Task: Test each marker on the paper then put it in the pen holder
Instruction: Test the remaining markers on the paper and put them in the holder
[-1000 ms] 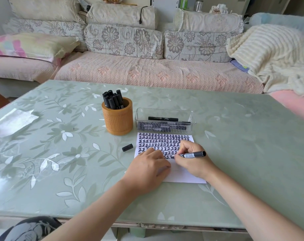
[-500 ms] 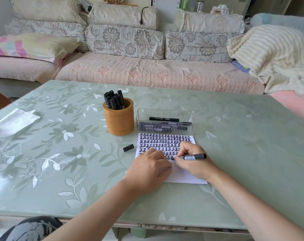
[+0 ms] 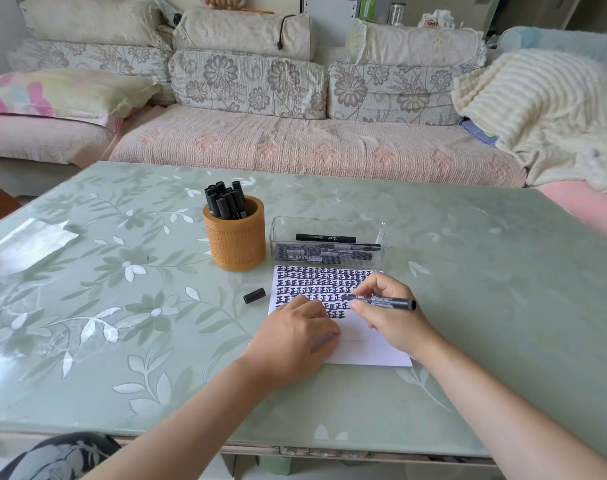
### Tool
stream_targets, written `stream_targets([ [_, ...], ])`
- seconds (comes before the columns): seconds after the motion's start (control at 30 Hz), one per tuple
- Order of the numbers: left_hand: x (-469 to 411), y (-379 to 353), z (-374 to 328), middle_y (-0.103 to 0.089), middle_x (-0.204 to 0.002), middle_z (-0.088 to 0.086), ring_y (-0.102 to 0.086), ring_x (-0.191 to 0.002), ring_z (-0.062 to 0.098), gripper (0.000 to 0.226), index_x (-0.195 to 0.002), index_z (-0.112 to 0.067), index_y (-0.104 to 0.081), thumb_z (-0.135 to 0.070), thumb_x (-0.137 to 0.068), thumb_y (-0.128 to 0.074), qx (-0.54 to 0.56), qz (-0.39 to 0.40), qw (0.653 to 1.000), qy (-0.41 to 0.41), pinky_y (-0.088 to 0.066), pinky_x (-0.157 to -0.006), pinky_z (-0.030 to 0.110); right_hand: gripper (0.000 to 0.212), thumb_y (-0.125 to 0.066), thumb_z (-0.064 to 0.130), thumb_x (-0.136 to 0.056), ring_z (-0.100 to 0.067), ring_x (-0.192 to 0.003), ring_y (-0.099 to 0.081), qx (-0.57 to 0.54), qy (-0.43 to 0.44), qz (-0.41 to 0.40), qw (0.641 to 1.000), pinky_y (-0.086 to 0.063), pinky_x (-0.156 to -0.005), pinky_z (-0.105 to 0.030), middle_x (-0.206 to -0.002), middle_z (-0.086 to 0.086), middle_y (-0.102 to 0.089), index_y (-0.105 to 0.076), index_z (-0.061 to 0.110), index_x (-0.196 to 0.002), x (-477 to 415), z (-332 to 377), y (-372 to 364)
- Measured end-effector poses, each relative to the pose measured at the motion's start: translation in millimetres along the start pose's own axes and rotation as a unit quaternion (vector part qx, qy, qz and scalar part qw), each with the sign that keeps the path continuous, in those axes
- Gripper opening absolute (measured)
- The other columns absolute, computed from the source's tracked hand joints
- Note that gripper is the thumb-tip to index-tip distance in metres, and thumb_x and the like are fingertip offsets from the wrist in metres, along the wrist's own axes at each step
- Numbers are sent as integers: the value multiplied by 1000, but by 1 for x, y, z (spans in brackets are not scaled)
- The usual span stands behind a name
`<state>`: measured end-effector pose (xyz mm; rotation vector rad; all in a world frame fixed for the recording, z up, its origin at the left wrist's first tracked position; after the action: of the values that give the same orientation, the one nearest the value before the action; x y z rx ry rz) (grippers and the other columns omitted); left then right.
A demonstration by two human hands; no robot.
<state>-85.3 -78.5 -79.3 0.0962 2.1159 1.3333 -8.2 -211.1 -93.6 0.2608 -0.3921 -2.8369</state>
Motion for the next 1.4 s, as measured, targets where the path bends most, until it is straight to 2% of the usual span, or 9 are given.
stream_targets([
  [0.13,-2,2,3,-57,-92,-10,-51,-86,15,19,-103,-29,-65,-37,-90,-55,10,21,1000,5,-46,-69,29,20,-65,1,-90,-13,-49,-50,30,2,15,999,-41,-50,-20,-58,12,-61,-70,20,-93,-4,13,-1],
  [0.37,-6,47,54,-58,-96,-5,-54,-91,17,13,-102,-20,-64,-21,-90,-61,-36,-46,993,103,-51,-70,34,66,-33,-20,-90,-13,-58,-53,40,2,113,993,-37,-47,-27,-93,-4,-64,-58,30,-125,-10,31,-16],
  [0.5,11,54,105,-54,-108,-2,-49,-106,20,30,-116,-20,-57,-29,-87,-59,-68,-10,970,232,-47,-85,38,49,-28,-6,-101,-20,-72,-56,-16,-46,154,987,-53,-57,-31,-97,-8,-52,-62,23,-121,-9,35,-34],
  [0.6,23,48,125,-52,-113,-3,-43,-109,19,35,-119,-22,-53,-36,-87,-56,-74,51,956,279,-43,-91,37,32,-34,0,-101,-16,-63,-58,36,-34,167,985,-50,-53,-31,-87,-3,-49,-59,20,-99,-7,40,-40],
  [0.7,26,46,127,-52,-110,-4,-41,-103,17,27,-111,-26,-59,-41,-89,-57,-81,83,954,275,-45,-89,38,26,-49,3,-96,-14,-58,-58,131,1,141,981,-46,-49,-27,-89,3,-51,-47,28,-92,-10,45,-39],
  [0.87,21,56,124,-56,-97,-8,-51,-95,17,12,-102,-26,-65,-30,-91,-62,-34,51,961,271,-43,-75,32,34,-72,12,-83,-4,-69,-52,183,15,87,979,-49,-73,-27,-96,10,-61,-57,38,-100,-17,43,-35],
  [1.03,14,72,107,-62,-84,-18,-58,-80,3,10,-98,-32,-65,-27,-90,-63,27,-4,967,253,-46,-67,19,23,-68,25,-88,-4,-105,-61,294,49,41,954,-47,-92,-26,-111,17,-70,-70,33,-109,-18,54,-32],
  [1.13,11,74,94,-59,-81,-23,-56,-79,0,12,-97,-35,-66,-26,-89,-64,53,-16,974,219,-39,-63,7,23,-66,23,-90,-6,-107,-59,318,71,37,945,-42,-86,-22,-114,17,-68,-70,33,-110,-17,63,-36],
  [1.4,7,70,85,-62,-82,-19,-56,-81,4,12,-98,-30,-68,-24,-89,-65,61,-10,982,178,-42,-68,9,22,-67,22,-90,-8,-113,-58,311,60,57,947,-43,-94,-23,-116,16,-68,-70,31,-109,-17,60,-44],
])
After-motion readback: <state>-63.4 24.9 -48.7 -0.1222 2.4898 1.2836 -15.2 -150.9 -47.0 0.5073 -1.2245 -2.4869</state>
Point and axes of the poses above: each hand's wrist, its own x-axis away from the middle knuckle, its own y-axis out of the back of the hand, z = x × y, the point moved 10 cm from there along -x, towards the middle knuckle
